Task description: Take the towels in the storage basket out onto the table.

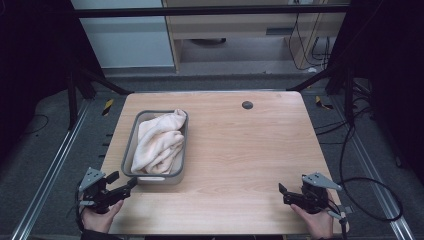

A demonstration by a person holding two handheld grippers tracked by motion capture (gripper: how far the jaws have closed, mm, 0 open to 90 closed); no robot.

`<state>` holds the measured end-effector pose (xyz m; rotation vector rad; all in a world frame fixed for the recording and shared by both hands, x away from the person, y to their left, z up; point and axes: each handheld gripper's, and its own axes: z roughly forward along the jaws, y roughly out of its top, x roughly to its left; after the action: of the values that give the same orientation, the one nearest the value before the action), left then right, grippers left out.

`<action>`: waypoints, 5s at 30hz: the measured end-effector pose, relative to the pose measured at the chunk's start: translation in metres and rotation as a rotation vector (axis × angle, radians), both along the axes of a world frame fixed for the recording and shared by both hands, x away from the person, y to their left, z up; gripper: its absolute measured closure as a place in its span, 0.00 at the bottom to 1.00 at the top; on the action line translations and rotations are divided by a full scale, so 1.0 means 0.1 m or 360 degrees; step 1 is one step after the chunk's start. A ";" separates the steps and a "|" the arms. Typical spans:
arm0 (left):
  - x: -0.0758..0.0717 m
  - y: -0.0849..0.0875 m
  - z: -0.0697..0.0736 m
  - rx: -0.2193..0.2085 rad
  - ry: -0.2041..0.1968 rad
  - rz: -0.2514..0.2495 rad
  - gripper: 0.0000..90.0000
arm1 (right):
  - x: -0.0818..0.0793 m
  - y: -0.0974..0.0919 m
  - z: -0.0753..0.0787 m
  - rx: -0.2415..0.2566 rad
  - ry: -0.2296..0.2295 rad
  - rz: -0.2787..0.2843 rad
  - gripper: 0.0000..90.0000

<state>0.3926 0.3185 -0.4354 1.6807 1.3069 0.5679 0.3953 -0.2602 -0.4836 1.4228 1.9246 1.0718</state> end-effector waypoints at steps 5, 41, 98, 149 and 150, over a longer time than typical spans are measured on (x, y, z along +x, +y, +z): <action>0.01 0.00 0.07 -0.0003 -0.0009 -0.0012 0.26 | 0.01 0.00 -0.01 -0.0022 0.0014 0.0000 0.11; 0.28 -0.18 0.46 0.0086 -0.0031 -0.0144 0.25 | 0.03 -0.02 -0.04 -0.0070 0.0025 -0.0019 0.11; 1.13 -0.48 0.82 0.0317 0.0232 -0.0281 0.22 | 0.05 -0.01 -0.07 -0.0085 0.0068 0.0023 0.11; 1.65 -0.59 0.32 0.0526 0.0560 -0.0294 0.13 | 0.06 0.00 -0.10 -0.0111 0.0117 0.0068 0.09; 1.66 -0.60 0.32 0.0534 0.0563 -0.0295 0.13 | 0.06 0.01 -0.10 -0.0108 0.0119 0.0070 0.09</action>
<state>0.5586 0.2589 -0.4037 2.2325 1.3320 0.4063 0.4012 -0.2596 -0.4935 1.4079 2.0338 0.9759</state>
